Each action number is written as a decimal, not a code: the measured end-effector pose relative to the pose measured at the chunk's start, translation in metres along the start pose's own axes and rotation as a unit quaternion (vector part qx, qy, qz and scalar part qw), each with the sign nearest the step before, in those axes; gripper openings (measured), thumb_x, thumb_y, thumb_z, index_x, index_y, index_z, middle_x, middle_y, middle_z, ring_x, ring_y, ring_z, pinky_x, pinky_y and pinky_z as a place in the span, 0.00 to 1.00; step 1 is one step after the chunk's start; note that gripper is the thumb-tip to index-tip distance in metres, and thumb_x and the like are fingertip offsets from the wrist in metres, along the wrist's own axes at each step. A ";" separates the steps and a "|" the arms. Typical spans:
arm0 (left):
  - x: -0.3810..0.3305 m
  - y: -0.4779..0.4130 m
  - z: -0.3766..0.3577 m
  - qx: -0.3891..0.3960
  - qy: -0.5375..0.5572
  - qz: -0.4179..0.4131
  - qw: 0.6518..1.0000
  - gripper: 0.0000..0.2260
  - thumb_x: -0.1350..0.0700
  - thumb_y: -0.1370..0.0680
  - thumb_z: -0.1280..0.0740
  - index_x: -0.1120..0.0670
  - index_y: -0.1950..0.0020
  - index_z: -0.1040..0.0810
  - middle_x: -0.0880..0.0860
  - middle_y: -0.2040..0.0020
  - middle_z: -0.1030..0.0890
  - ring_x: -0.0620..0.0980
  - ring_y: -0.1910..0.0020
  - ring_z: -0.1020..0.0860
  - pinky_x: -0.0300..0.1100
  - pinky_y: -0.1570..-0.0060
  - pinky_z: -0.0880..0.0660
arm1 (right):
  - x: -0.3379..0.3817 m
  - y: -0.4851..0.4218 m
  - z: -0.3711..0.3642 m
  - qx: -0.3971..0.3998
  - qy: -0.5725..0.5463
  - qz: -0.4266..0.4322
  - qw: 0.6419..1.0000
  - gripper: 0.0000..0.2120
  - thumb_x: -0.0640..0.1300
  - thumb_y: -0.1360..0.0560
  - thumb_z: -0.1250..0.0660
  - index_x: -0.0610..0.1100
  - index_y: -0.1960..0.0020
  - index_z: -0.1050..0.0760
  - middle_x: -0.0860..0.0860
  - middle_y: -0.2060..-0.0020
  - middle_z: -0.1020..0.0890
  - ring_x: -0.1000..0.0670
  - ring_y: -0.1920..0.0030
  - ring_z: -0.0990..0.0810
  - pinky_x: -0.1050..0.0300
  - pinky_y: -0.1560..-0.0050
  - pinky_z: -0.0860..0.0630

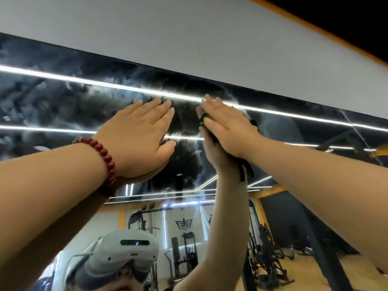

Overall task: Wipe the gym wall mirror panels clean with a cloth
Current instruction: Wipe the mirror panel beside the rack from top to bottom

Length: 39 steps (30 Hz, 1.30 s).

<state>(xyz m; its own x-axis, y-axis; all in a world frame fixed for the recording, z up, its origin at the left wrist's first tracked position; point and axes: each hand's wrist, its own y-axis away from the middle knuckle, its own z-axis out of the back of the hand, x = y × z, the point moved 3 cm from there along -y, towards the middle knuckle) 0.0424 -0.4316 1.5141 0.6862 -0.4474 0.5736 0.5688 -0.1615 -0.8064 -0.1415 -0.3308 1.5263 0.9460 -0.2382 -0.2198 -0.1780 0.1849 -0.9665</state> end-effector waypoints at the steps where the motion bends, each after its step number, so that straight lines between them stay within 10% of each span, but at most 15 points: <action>1: -0.001 0.000 0.000 -0.007 0.003 -0.004 1.000 0.38 0.37 0.27 0.66 0.52 0.19 0.60 0.49 0.19 0.60 0.46 0.21 0.60 0.43 0.26 0.63 | 0.014 0.013 -0.004 0.015 0.000 0.063 0.998 0.25 0.51 0.15 0.50 0.50 0.20 0.48 0.55 0.20 0.47 0.56 0.21 0.53 0.57 0.23 0.60; 4: -0.005 0.006 0.000 -0.024 0.002 -0.034 0.999 0.41 0.37 0.31 0.70 0.51 0.19 0.56 0.49 0.19 0.56 0.46 0.21 0.56 0.42 0.26 0.61 | 0.017 0.038 -0.005 0.077 0.026 0.180 0.980 0.25 0.55 0.17 0.52 0.56 0.22 0.52 0.58 0.21 0.48 0.61 0.22 0.55 0.60 0.23 0.61; 10: -0.009 0.017 -0.005 -0.009 0.011 -0.040 0.999 0.40 0.36 0.30 0.68 0.51 0.19 0.60 0.48 0.19 0.60 0.46 0.21 0.59 0.42 0.26 0.62 | 0.004 0.013 -0.001 -0.026 -0.019 -0.055 0.998 0.23 0.47 0.15 0.46 0.48 0.20 0.44 0.52 0.20 0.44 0.53 0.21 0.49 0.56 0.22 0.56; 16: -0.022 0.040 -0.007 -0.007 0.020 -0.049 0.999 0.46 0.35 0.35 0.72 0.52 0.19 0.59 0.49 0.19 0.61 0.46 0.21 0.60 0.42 0.26 0.63 | 0.037 0.088 -0.018 0.037 0.022 0.158 0.987 0.25 0.51 0.17 0.49 0.48 0.21 0.45 0.53 0.21 0.43 0.56 0.21 0.49 0.60 0.22 0.55; 22: -0.030 0.052 -0.008 -0.016 0.018 -0.047 0.999 0.45 0.35 0.33 0.71 0.54 0.19 0.57 0.51 0.19 0.58 0.47 0.20 0.58 0.43 0.27 0.64 | -0.022 0.064 0.000 -0.036 -0.035 -0.143 0.988 0.23 0.46 0.15 0.47 0.47 0.20 0.44 0.52 0.20 0.44 0.54 0.21 0.49 0.52 0.21 0.53; 30: -0.032 0.052 -0.006 -0.004 0.021 -0.039 0.999 0.45 0.35 0.32 0.69 0.55 0.19 0.55 0.53 0.19 0.56 0.48 0.20 0.56 0.43 0.25 0.61 | 0.033 0.111 -0.022 0.049 0.066 0.195 0.977 0.26 0.53 0.17 0.50 0.48 0.21 0.43 0.51 0.21 0.41 0.50 0.21 0.48 0.54 0.22 0.54; 39: -0.081 0.054 -0.011 -0.005 0.054 -0.007 0.999 0.41 0.40 0.30 0.69 0.54 0.19 0.56 0.52 0.19 0.57 0.48 0.21 0.59 0.45 0.27 0.66 | 0.014 0.104 -0.015 0.013 0.015 0.062 0.998 0.30 0.56 0.20 0.55 0.47 0.21 0.41 0.51 0.22 0.40 0.49 0.21 0.47 0.49 0.22 0.51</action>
<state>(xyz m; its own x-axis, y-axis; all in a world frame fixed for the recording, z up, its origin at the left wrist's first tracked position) 0.0133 -0.4137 1.4225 0.6254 -0.5367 0.5665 0.5731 -0.1768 -0.8002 -0.1512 -0.3291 1.4211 0.9086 -0.2404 -0.3415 -0.2855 0.2392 -0.9280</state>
